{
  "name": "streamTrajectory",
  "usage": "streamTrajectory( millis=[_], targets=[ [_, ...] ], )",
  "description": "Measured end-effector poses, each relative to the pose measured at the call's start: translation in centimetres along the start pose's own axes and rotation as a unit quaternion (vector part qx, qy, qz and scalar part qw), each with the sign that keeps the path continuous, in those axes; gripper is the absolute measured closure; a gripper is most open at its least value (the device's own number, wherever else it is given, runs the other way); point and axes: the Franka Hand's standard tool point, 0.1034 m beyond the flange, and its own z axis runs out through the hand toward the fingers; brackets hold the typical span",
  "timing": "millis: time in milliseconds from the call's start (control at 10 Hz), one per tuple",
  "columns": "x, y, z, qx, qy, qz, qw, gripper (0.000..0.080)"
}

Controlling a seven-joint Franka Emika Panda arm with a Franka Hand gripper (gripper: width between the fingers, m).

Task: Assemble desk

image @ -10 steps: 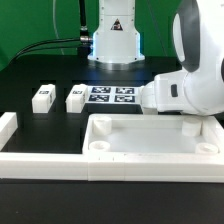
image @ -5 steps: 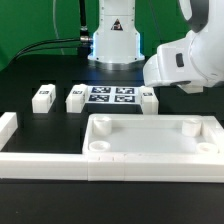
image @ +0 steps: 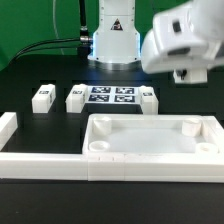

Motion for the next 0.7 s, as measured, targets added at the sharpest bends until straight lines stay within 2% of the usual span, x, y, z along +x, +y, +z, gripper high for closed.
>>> streamTrajectory(
  millis=[100,200,300,400,600,700],
  targets=[
    [0.3,-0.1,-1.8,0.000,0.042,0.000,0.999,0.0511],
    [1.1,-0.1,-1.4,-0.001,0.090,0.001,0.996,0.0510],
    [0.8,0.0,-1.0,-0.003,0.108,0.002,0.994,0.0510],
    [1.4,0.0,-1.6,-0.003,0.156,0.002,0.988,0.0510],
    [2.0,0.6,-1.5,-0.002,0.226,0.007,0.974,0.0510],
    [1.8,0.9,-2.9,0.000,0.239,0.010,0.971,0.0510]
  ],
)
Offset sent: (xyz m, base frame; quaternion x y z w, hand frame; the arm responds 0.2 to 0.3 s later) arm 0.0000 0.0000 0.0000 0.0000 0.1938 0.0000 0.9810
